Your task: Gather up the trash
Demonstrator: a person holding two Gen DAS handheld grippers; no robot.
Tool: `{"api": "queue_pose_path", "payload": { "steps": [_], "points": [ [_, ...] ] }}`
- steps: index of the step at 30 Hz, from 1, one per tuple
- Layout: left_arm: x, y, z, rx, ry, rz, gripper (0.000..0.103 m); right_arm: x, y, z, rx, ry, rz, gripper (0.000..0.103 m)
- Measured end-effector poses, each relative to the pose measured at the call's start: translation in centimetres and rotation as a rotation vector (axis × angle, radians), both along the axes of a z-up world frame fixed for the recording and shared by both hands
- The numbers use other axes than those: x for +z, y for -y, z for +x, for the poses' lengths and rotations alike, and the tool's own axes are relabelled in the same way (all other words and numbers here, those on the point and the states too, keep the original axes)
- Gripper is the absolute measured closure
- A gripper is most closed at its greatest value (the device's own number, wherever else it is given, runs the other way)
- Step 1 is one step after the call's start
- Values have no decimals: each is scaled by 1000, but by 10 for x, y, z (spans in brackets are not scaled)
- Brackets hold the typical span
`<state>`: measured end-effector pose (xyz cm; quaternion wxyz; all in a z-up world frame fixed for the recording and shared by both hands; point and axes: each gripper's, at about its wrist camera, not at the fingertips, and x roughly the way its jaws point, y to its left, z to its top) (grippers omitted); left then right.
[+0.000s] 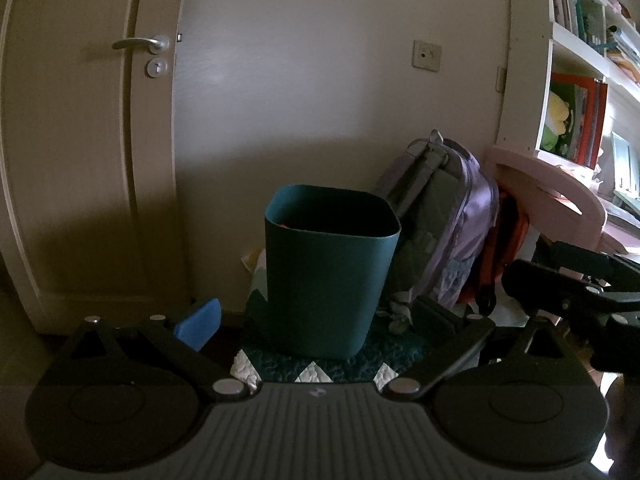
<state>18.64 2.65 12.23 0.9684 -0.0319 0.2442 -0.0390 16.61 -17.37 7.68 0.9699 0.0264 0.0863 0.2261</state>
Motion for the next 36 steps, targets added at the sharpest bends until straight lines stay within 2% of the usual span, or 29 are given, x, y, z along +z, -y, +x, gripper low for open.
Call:
{"api": "queue_pose_path", "payload": {
  "steps": [22, 36],
  "points": [
    [0, 1, -12, -8, 25, 5, 1, -5, -2, -5, -10, -8, 8, 0],
    [5, 8, -29, -34, 80, 20, 1, -10, 1, -10, -39, 12, -14, 0]
  ]
}}
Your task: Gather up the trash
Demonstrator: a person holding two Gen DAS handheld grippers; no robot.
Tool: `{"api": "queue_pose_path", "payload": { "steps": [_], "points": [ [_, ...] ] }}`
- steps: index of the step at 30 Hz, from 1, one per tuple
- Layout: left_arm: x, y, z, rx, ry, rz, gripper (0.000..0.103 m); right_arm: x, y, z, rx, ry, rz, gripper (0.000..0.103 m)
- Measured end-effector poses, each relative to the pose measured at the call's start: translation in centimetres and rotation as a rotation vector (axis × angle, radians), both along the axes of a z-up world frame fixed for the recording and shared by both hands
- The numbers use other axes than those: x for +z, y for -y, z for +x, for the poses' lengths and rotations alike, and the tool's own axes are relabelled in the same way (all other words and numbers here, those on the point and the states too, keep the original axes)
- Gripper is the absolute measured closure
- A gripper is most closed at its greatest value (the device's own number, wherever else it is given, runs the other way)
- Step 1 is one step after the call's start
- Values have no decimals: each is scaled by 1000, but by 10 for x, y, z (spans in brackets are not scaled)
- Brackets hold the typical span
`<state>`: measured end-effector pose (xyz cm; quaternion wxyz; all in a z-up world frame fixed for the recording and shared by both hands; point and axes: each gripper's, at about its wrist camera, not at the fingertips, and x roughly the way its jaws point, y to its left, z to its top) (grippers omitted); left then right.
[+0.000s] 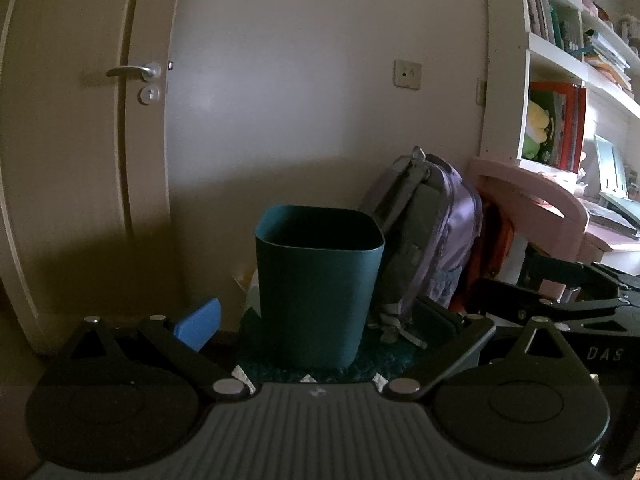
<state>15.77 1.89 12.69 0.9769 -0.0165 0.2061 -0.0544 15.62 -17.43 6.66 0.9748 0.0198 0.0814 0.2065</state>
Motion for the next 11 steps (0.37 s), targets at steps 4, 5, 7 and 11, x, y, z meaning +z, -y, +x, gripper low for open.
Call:
{"api": "queue_pose_path", "payload": {
  "steps": [4, 5, 7, 11],
  "points": [
    [0, 0, 0, -6, -3, -1, 1, -1, 2, -1, -3, -1, 7, 0],
    [-1, 0, 0, -7, -3, -2, 1, -1, 2, -1, -4, -2, 8, 0],
    [-2, 0, 0, -6, -5, -5, 1, -2, 4, -1, -3, -9, 11, 0],
    [-3, -1, 2, 0, -24, -13, 1, -5, 6, -2, -8, -18, 18, 0]
  ]
}}
